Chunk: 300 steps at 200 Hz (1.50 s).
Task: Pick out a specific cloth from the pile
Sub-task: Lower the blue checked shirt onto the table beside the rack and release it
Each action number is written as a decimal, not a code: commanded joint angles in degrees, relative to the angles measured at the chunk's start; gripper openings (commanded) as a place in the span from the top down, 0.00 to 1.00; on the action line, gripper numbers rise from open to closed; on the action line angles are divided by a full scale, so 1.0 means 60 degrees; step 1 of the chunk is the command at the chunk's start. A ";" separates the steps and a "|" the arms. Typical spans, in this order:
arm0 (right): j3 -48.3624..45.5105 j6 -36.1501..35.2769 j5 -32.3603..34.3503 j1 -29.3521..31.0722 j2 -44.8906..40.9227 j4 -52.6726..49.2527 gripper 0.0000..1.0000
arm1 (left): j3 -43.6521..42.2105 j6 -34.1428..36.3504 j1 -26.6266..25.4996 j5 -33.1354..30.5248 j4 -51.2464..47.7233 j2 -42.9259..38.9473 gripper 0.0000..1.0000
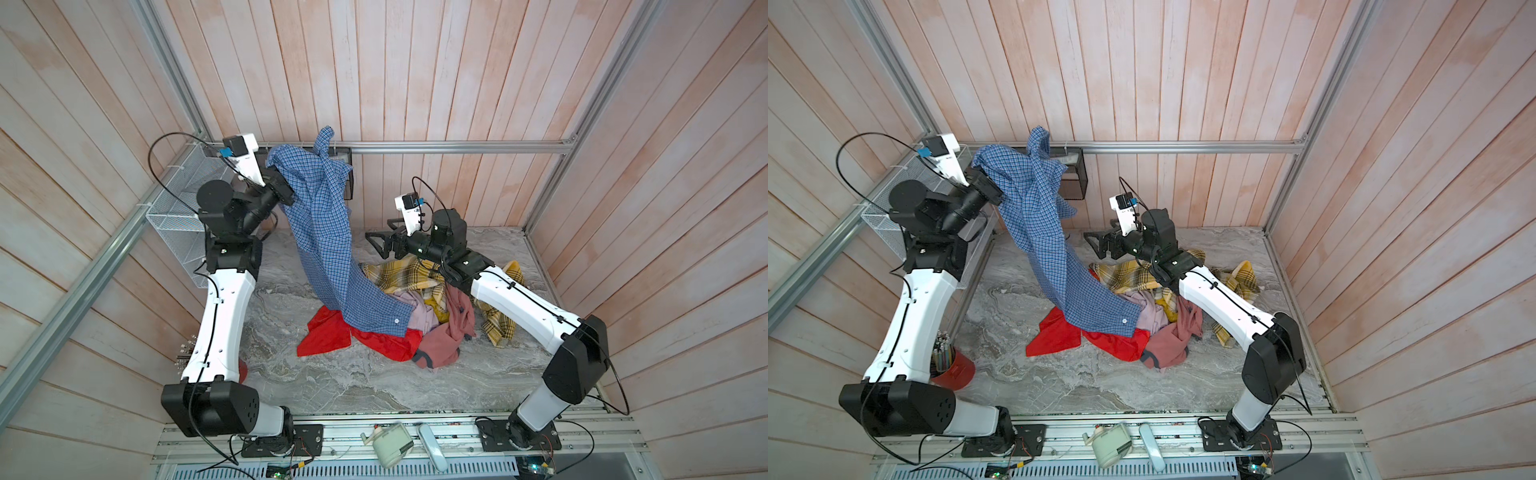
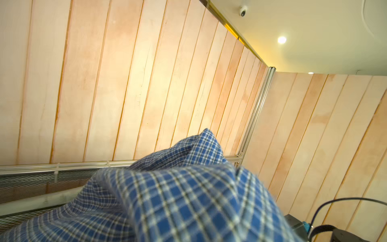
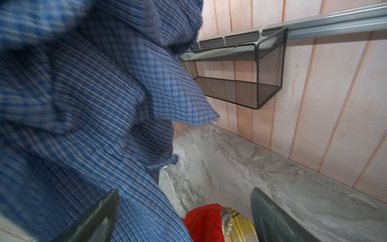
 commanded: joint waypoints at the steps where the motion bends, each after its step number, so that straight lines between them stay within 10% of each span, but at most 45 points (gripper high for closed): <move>1: 0.0270 -0.0535 0.0994 0.0021 0.0131 -0.0793 0.02 | 0.1486 0.0299 0.0344 -0.0158 -0.1089 0.0491 1.00; 74: -0.1135 -0.0967 0.1794 -0.0080 -0.0543 -0.0935 0.02 | 0.6444 0.0224 0.1759 -0.0789 -0.2595 0.3156 1.00; 109: -0.1919 -0.0945 0.1975 -0.0211 -0.1018 -0.0929 0.02 | 0.6636 0.0214 0.2228 -0.0646 -0.1785 0.3593 1.00; 162: -0.2604 -0.0807 0.2102 -0.0359 -0.1328 -0.0752 0.02 | 0.4230 0.0626 0.2006 0.0454 -0.1102 0.3470 1.00; 236: -0.2799 -0.0852 0.1125 -0.0244 -0.1069 -0.0701 0.03 | -0.3340 0.1995 0.1322 -0.1389 0.0692 0.1569 1.00; 300: -0.2359 -0.1756 0.2150 0.1327 0.0269 -0.1351 0.04 | -0.5195 0.1605 0.1213 -0.2169 0.0279 0.1875 1.00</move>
